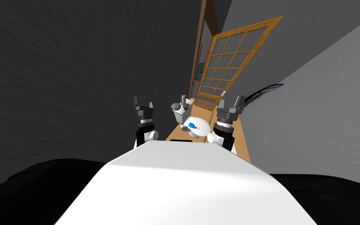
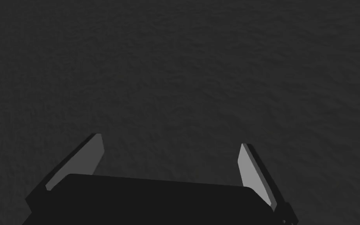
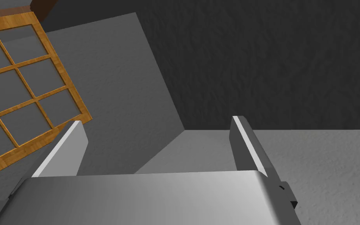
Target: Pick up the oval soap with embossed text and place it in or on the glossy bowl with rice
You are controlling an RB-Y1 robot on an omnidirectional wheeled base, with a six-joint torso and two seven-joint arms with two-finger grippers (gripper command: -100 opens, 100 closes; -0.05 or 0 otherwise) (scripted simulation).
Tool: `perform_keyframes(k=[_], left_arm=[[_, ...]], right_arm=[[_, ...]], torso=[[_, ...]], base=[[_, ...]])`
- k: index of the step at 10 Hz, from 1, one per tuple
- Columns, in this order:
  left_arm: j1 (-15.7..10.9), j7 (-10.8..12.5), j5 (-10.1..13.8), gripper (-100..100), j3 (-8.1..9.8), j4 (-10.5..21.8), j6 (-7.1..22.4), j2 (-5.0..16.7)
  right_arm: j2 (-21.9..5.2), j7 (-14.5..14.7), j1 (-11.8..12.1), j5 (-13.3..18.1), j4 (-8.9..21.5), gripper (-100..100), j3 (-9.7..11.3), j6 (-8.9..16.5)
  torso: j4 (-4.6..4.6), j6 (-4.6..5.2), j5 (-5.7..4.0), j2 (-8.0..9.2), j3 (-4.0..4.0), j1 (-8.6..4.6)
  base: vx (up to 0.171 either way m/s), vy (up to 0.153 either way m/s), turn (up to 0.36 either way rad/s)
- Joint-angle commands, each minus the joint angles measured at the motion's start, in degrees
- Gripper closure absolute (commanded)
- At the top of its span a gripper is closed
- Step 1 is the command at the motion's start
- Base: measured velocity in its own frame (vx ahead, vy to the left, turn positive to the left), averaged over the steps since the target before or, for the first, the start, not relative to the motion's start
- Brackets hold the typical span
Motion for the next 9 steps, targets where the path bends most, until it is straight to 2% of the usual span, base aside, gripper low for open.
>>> perform_keyframes(k=[1, 3, 6, 7, 8, 9], left_arm=[[0.00, 0.00, 0.00, 0, 0.00, 0.00, 0.00, 0.00], [0.00, 0.00, 0.00, 0, 0.00, 0.00, 0.00, 0.00], [0.00, 0.00, 0.00, 0, 0.00, 0.00, 0.00, 0.00], [0.00, 0.00, 0.00, 0, 0.00, 0.00, 0.00, 0.00], [0.00, 0.00, 0.00, 0, 0.00, 0.00, 0.00, 0.00], [0.01, 0.00, 0.00, 0, 0.00, 0.00, 0.00, 0.00]], right_arm=[[-1.58, 0.02, -0.02, -0.91, 0.30, -100, -0.17, 0.49], [-3.86, 0.06, -0.05, -3.10, 1.00, -100, -0.54, 1.69], [-6.87, 0.18, -0.17, -8.18, 2.80, -100, -1.38, 4.78], [-7.72, 0.24, -0.23, -10.05, 3.59, -100, -1.73, 6.12], [-7.72, 0.24, -0.23, -10.97, 3.59, -100, -1.73, 6.12], [-8.49, 0.29, -0.30, -13.09, 4.46, -100, -2.09, 7.59]], torso=[[0.00, 0.00, 0.00, 0.00, 0.00, 0.00], [-0.01, 0.00, -0.02, -0.06, -0.04, -0.07], [-0.03, -0.01, -0.03, -0.14, -0.08, -0.11], [-0.04, 0.00, -0.03, -0.17, -0.10, -0.11], [-0.05, -0.02, -0.03, -0.20, -0.12, -0.10], [-0.04, 0.01, -0.02, -0.16, -0.10, -0.10]], base=[[0.012, -0.006, 0.040], [0.024, -0.019, 0.066], [0.035, -0.023, 0.101], [0.047, -0.022, 0.161], [0.033, -0.024, 0.056], [0.026, -0.022, 0.100]])
